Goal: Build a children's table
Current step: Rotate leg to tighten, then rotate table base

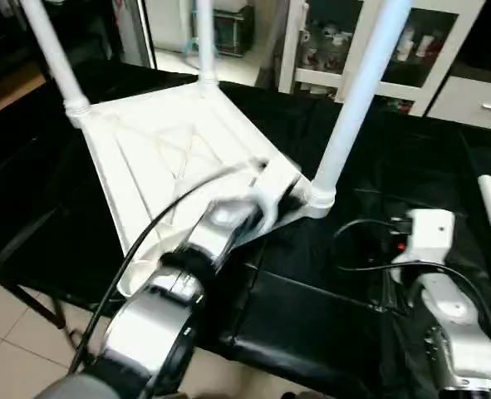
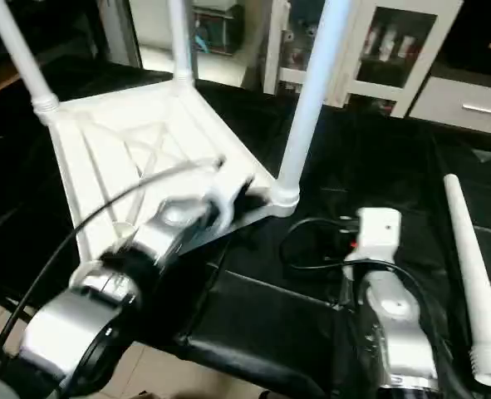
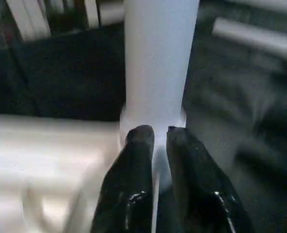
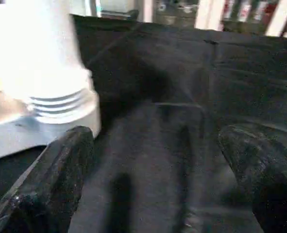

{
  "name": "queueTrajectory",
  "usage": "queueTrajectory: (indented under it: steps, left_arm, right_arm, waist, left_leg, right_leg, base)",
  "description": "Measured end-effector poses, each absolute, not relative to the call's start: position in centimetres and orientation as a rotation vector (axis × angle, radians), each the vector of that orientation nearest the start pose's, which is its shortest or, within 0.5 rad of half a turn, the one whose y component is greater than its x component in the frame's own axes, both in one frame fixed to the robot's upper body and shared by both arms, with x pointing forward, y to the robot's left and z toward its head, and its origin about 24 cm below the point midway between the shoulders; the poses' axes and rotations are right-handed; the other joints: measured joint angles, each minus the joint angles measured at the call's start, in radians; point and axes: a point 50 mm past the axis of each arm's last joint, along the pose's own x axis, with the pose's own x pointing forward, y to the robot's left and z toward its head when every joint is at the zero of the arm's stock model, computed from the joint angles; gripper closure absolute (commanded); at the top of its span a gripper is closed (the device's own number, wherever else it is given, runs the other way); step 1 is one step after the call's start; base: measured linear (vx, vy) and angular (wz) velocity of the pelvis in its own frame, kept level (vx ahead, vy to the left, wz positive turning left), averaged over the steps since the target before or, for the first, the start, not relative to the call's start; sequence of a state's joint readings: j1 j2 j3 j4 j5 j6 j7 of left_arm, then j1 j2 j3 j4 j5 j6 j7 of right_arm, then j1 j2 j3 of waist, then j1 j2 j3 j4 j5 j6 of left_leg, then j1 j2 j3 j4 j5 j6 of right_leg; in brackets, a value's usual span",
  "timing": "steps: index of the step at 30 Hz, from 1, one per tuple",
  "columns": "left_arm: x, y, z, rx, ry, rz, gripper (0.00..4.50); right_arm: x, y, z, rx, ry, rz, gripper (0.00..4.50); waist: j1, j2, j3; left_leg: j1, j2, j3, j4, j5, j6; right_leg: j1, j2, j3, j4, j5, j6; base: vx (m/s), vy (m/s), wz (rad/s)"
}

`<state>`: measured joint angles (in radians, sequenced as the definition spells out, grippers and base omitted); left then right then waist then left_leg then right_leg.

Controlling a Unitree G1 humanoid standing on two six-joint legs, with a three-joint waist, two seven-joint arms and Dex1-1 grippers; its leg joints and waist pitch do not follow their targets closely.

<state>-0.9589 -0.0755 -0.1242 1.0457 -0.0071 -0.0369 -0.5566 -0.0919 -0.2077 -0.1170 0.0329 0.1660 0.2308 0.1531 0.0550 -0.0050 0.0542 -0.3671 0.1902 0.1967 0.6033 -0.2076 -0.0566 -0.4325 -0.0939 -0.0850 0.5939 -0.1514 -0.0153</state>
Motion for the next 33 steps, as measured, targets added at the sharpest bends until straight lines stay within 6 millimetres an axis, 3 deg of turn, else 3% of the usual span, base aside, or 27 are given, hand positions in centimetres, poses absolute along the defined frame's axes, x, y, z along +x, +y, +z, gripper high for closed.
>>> queueTrajectory:
  steps: [4,9,12,14,19,22,33]
  left_arm:
    - [37.1,2.4,9.5,0.118,0.131,-0.895,3.05]
    - [36.4,5.3,9.5,0.076,0.130,-0.990,3.01]
    - [35.7,8.0,10.3,0.149,0.117,-1.044,3.01]
    - [34.7,10.8,11.0,0.229,0.138,-1.081,3.01]
    - [33.0,16.0,12.3,0.366,0.240,-1.088,3.01]
    - [32.4,19.7,13.0,0.463,0.337,-1.004,3.01]
    - [31.8,27.1,14.4,0.665,0.554,-0.644,3.01]
  right_arm:
    - [26.9,-20.1,4.9,0.007,0.155,0.118,0.00]
    - [26.9,-19.7,5.5,0.030,0.145,0.250,0.00]
    - [26.8,-18.2,6.4,0.047,0.117,0.405,0.00]
    - [26.4,-17.5,7.6,0.029,0.093,0.551,0.00]
    - [25.7,-16.6,8.2,0.025,0.094,0.706,0.00]
    - [25.4,-16.6,7.9,0.037,0.111,0.732,0.00]
    - [24.1,-15.8,7.6,0.035,0.163,0.884,0.00]
  waist:
    - [0.000,-0.006,0.002]
    - [0.007,-0.013,0.004]
    - [0.007,-0.014,0.004]
    - [0.004,-0.016,0.005]
    - [0.009,-0.021,0.006]
    - [0.008,-0.025,0.005]
    - [0.006,-0.032,0.001]
  left_leg:
    - [-0.001,0.001,0.000,0.000,0.000,0.000]
    - [0.000,0.001,-0.001,0.001,0.000,0.001]
    - [0.000,0.002,0.000,0.003,0.000,0.001]
    - [0.001,0.003,0.000,0.003,0.000,0.001]
    - [0.002,0.003,0.001,0.004,-0.001,-0.003]
    - [0.003,0.003,0.001,0.005,-0.002,-0.005]
    - [0.005,0.002,0.000,0.004,0.000,-0.011]
  right_leg:
    - [-0.001,0.000,-0.001,0.000,0.000,0.000]
    - [-0.003,0.000,-0.001,0.001,0.001,-0.002]
    - [-0.003,0.000,-0.001,0.002,0.001,-0.002]
    - [-0.003,0.000,-0.001,0.004,0.001,-0.002]
    - [-0.001,0.000,0.000,0.005,0.001,-0.003]
    - [-0.001,0.000,0.001,0.006,0.001,-0.003]
    - [0.000,0.002,0.006,0.009,0.001,-0.002]
  base:
    - [0.000,0.000,0.00]
    - [0.000,0.000,0.00]
    - [0.000,0.000,0.00]
    - [0.000,0.000,0.00]
    - [0.000,0.000,0.00]
    - [0.000,0.000,0.00]
    - [0.000,0.000,0.00]
